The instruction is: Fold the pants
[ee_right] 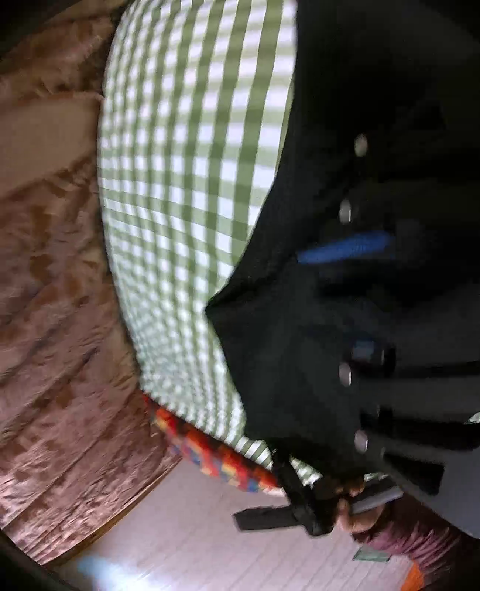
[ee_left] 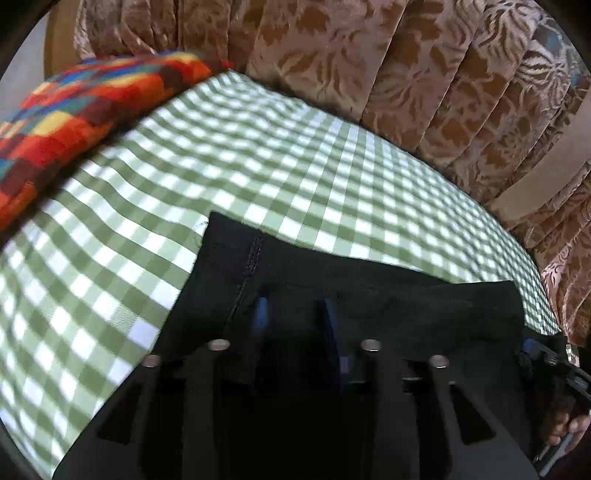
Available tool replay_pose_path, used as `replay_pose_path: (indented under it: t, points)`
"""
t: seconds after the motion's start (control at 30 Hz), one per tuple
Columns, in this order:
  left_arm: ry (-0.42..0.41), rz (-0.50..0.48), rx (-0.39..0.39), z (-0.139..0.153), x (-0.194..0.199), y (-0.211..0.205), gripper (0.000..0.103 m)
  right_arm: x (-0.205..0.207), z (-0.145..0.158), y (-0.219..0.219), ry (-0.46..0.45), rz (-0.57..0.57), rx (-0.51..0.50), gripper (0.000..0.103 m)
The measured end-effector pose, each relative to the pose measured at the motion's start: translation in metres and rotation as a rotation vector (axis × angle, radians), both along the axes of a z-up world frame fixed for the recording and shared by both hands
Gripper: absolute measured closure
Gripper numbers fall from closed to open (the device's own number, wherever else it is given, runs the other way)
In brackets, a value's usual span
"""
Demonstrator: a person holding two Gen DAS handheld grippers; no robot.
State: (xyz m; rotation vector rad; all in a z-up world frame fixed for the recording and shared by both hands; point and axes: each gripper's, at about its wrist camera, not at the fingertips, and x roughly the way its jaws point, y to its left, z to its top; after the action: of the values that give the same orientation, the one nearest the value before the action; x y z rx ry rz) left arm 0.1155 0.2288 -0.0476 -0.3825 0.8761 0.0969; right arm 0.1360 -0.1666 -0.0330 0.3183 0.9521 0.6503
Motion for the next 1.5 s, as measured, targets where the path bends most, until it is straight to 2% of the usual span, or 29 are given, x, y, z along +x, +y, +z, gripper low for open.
replay_pose_path:
  t: [0.1, 0.2, 0.33, 0.4, 0.5, 0.63, 0.73, 0.83, 0.87, 0.9, 0.93, 1.0, 1.03, 1.07, 1.1, 1.17, 1.27, 1.37, 1.5]
  points:
    - [-0.077, -0.06, -0.022, 0.017, -0.021, -0.018, 0.063, -0.02, 0.016, -0.046, -0.014, -0.075, 0.078, 0.057]
    - [-0.124, -0.162, -0.02, 0.029, -0.034, -0.045, 0.063, -0.048, 0.023, -0.116, -0.02, -0.221, 0.119, 0.057]
    - [-0.159, -0.369, -0.005, 0.036, -0.055, -0.104, 0.063, -0.082, 0.021, -0.22, 0.011, -0.468, 0.127, 0.057]
    - [-0.154, -0.467, -0.032, 0.035, -0.061, -0.134, 0.057, -0.101, 0.012, -0.283, 0.05, -0.636, 0.147, 0.057]
    - [-0.156, -0.63, -0.03, 0.036, -0.07, -0.18, 0.057, -0.12, -0.002, -0.35, 0.1, -0.83, 0.165, 0.061]
    - [-0.16, -0.838, -0.006, 0.038, -0.09, -0.237, 0.057, -0.123, -0.027, -0.408, 0.176, -0.983, 0.206, 0.066]
    - [-0.148, -0.968, 0.045, 0.033, -0.1, -0.276, 0.057, -0.113, -0.039, -0.427, 0.2, -1.011, 0.227, 0.068]
    - [-0.12, -1.042, 0.06, 0.025, -0.104, -0.303, 0.057, -0.095, -0.041, -0.429, 0.207, -1.017, 0.261, 0.069]
    - [-0.107, -1.065, 0.067, 0.021, -0.104, -0.311, 0.057, -0.089, -0.039, -0.43, 0.208, -1.021, 0.245, 0.074]
    - [-0.095, -1.079, 0.072, 0.018, -0.103, -0.318, 0.057, -0.085, -0.038, -0.431, 0.21, -1.019, 0.233, 0.089]
    - [-0.088, -1.087, 0.075, 0.016, -0.104, -0.32, 0.057, -0.081, -0.034, -0.428, 0.204, -1.007, 0.207, 0.098]
    - [-0.079, -1.099, 0.097, 0.01, -0.102, -0.325, 0.057, -0.081, -0.026, -0.426, 0.185, -0.99, 0.157, 0.098]
    - [-0.08, -1.104, 0.106, 0.008, -0.102, -0.326, 0.057, -0.088, -0.011, -0.422, 0.143, -0.978, 0.132, 0.098]
    - [-0.081, -1.105, 0.109, 0.008, -0.102, -0.326, 0.064, -0.096, 0.001, -0.42, 0.109, -0.973, 0.126, 0.098]
    - [-0.088, -1.107, 0.12, 0.007, -0.101, -0.327, 0.08, -0.103, 0.012, -0.418, 0.082, -0.972, 0.129, 0.098]
    - [-0.094, -1.117, 0.106, 0.009, -0.099, -0.326, 0.093, -0.124, 0.033, -0.417, 0.029, -0.98, 0.136, 0.098]
    - [-0.114, -1.143, 0.093, 0.016, -0.1, -0.324, 0.096, -0.165, 0.05, -0.422, 0.001, -1.021, 0.158, 0.098]
    - [-0.107, -1.166, 0.045, 0.02, -0.097, -0.317, 0.097, -0.189, 0.037, -0.429, 0.044, -1.051, 0.139, 0.098]
    - [-0.089, -1.182, 0.008, 0.022, -0.095, -0.316, 0.097, -0.211, -0.002, -0.44, 0.134, -1.101, 0.185, 0.098]
